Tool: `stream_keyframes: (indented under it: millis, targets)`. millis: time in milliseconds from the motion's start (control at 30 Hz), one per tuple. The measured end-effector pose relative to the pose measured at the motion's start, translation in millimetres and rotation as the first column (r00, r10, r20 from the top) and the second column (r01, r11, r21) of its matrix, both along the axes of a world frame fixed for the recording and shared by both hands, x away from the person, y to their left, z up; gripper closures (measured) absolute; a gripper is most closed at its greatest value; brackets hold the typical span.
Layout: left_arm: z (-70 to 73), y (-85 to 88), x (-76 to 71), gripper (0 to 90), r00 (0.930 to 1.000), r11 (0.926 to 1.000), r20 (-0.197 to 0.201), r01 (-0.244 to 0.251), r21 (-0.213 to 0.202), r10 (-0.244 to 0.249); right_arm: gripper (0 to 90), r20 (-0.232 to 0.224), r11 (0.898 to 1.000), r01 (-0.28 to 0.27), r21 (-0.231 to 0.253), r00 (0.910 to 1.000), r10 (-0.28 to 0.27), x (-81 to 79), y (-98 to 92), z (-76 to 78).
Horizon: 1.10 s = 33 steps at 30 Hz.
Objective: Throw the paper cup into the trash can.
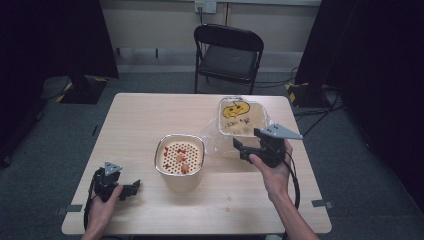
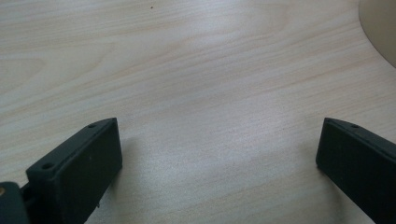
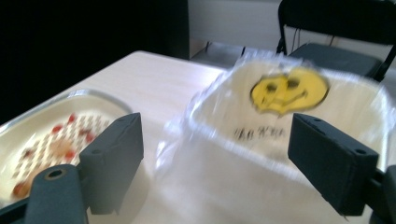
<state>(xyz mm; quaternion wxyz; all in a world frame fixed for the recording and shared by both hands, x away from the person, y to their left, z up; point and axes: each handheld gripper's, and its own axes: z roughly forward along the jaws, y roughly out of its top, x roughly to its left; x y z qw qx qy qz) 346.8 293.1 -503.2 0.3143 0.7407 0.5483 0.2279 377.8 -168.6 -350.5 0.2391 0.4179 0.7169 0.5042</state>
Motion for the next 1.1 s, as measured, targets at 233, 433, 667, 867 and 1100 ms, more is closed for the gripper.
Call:
stream_keyframes:
  millis: [233,433,667,867,1100]
  targets:
    - [-0.1,0.0,0.0,0.0,1.0000,1.0000,0.000,0.001,-0.001,-0.001,17.1,-0.037,1.000,-0.004,0.010,0.9993,0.004,-28.5,-10.0,-29.9]
    - [0.0,0.0,0.0,0.0,1.0000,1.0000,0.000,0.000,-0.001,0.000,16.2,-0.122,1.000,0.008,-0.025,0.9925,-0.011,-34.6,-21.1,-69.7]
    - [0.0,0.0,0.1,0.0,1.0000,1.0000,0.000,0.001,-0.001,-0.001,16.0,-0.205,0.997,0.029,-0.075,0.9779,-0.044,-33.4,-32.2,-108.2]
    - [-0.1,0.0,0.0,0.0,1.0000,1.0000,0.000,0.001,-0.001,-0.001,15.1,-0.273,0.985,0.011,-0.169,0.9604,-0.058,-30.7,-30.3,-136.4]
    - [-0.1,0.0,0.0,0.0,1.0000,1.0000,0.000,0.000,-0.001,0.000,13.4,-0.252,0.966,0.036,-0.256,0.9622,-0.103,-30.9,-25.9,-149.2]
